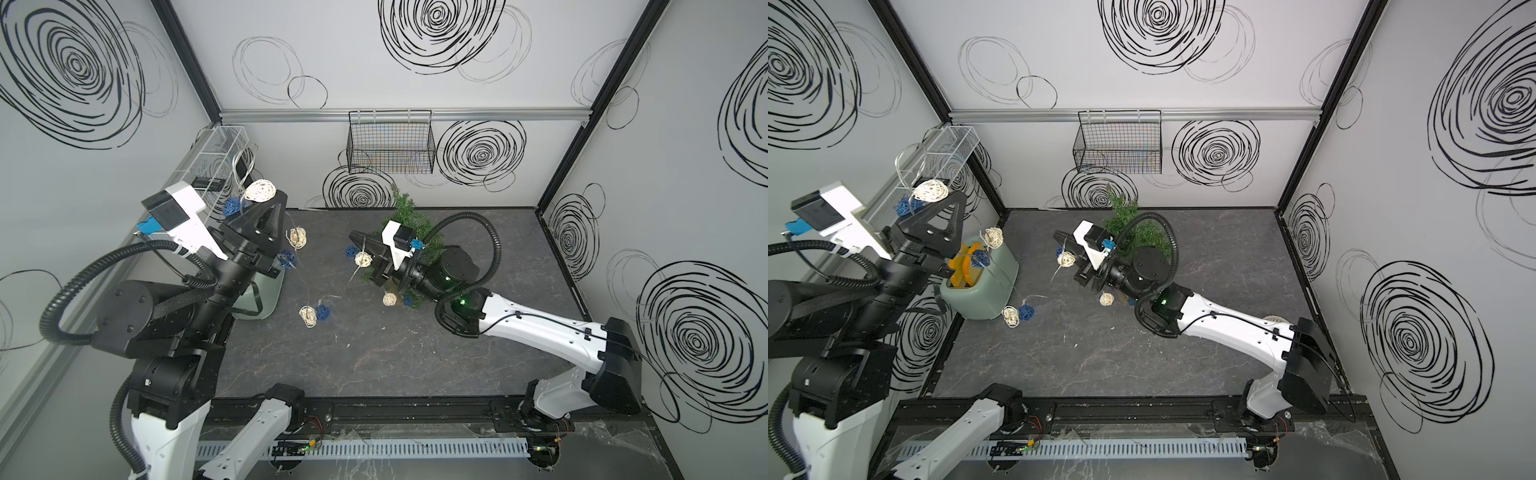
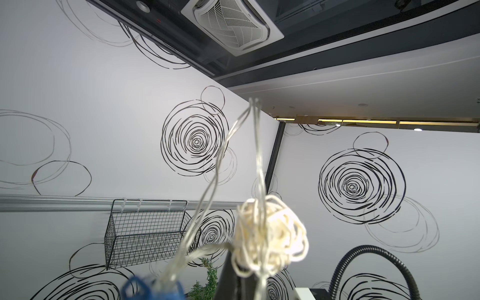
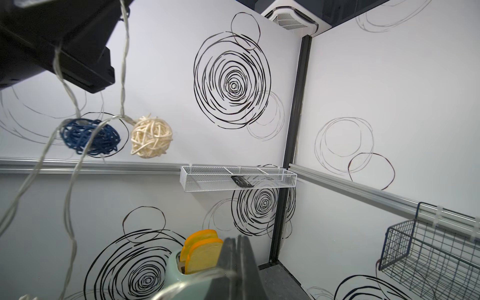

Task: Remove string lights from the small christmas tree
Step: Remove the light string from the Christmas tree.

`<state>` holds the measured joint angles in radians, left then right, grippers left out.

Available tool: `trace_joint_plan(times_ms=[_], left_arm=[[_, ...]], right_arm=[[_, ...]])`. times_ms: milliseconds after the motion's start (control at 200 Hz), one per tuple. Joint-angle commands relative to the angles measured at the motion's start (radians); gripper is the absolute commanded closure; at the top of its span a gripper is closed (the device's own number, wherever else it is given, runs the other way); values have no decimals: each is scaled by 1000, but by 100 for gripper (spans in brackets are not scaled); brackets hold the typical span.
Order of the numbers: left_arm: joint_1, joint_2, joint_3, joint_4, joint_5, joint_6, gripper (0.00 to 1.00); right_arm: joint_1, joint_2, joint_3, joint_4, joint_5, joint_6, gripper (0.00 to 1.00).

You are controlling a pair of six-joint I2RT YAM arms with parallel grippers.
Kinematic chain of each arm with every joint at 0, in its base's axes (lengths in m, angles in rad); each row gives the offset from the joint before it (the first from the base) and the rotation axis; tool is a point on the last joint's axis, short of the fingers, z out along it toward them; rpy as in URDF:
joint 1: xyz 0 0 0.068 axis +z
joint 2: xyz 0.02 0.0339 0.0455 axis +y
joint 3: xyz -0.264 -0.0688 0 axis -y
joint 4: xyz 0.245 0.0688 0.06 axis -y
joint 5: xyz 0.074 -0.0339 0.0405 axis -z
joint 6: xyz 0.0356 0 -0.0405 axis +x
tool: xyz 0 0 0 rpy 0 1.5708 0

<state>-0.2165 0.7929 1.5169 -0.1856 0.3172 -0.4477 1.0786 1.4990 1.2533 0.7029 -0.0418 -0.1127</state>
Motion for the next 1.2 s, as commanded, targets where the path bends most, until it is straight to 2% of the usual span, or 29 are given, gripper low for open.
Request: trace_joint_plan(times_ms=[0, 260, 490, 605, 725, 901, 1006, 1101, 1191], left_arm=[[-10, 11, 10, 15, -10, 15, 100], [-20, 21, -28, 48, 42, 7, 100], [-27, 25, -93, 119, 100, -49, 100], [-66, 32, -136, 165, 117, -81, 100], [-205, 50, -167, 156, 46, -35, 100], [-536, 78, -201, 117, -221, 120, 100], [-691, 98, -218, 97, -348, 185, 100], [-786, 103, -249, 95, -431, 220, 100], [-824, 100, -286, 104, -463, 226, 100]], right_arm=[[-14, -12, 2, -17, 15, -1, 100], [35, -213, -86, -60, 52, -66, 100], [159, -435, -167, -136, 211, -131, 100], [188, -522, -193, -183, 282, -120, 100], [197, -600, -247, -202, 341, -117, 100], [197, -696, -335, -244, 428, -83, 100], [197, -767, -410, -297, 481, -19, 100], [198, -832, -487, -358, 540, 51, 100], [197, -870, -559, -417, 607, 126, 100]])
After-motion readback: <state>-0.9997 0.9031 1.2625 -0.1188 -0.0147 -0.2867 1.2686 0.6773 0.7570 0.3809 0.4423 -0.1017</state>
